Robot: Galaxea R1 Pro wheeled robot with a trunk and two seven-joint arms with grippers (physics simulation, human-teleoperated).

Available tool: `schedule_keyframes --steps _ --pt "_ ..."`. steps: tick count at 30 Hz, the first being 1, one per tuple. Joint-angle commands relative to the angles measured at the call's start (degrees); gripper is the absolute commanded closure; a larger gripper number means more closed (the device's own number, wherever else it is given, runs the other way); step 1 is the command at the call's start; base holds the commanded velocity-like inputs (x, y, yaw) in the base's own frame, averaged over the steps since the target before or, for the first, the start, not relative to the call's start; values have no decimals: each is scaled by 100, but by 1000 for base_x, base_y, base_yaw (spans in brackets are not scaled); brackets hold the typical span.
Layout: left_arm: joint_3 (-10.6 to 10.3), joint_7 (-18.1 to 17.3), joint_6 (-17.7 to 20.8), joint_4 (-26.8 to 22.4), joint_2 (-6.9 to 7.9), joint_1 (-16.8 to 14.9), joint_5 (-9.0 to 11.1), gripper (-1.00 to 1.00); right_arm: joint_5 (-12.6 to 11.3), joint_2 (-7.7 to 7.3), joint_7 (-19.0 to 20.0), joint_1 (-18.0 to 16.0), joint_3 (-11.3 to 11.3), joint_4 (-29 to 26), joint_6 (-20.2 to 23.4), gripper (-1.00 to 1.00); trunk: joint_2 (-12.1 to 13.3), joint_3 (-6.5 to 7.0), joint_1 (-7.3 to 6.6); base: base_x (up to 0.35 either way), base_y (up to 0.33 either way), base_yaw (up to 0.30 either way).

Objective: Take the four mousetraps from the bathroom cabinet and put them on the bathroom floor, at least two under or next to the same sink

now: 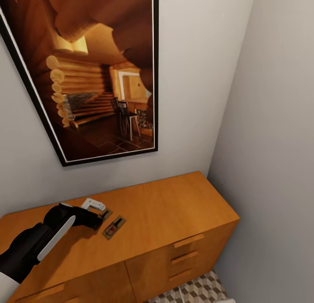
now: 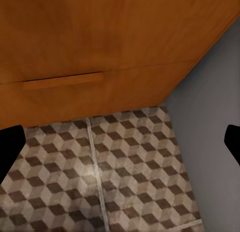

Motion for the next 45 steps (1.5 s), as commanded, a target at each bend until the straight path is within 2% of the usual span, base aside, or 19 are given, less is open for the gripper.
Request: schedule_keyframes --steps 1,9,36,45 --pt "-11 1 18 0 4 -8 -1 -100 -37 2 -28 -5 51 5 -15 -100 -13 -22 3 0 0 0" --pt "-11 2 18 -9 8 -8 -1 -100 -37 2 -25 -5 51 5 -15 -100 -13 -83 3 21 0 0" --pt "-29 3 18 14 0 -8 -1 -100 -37 2 -26 -5 51 5 -15 -100 -13 -88 3 37 0 0" --pt "-199 3 10 21 0 -8 -1 -100 -37 2 -26 -5 51 5 -15 -100 -13 -88 3 4 0 0"
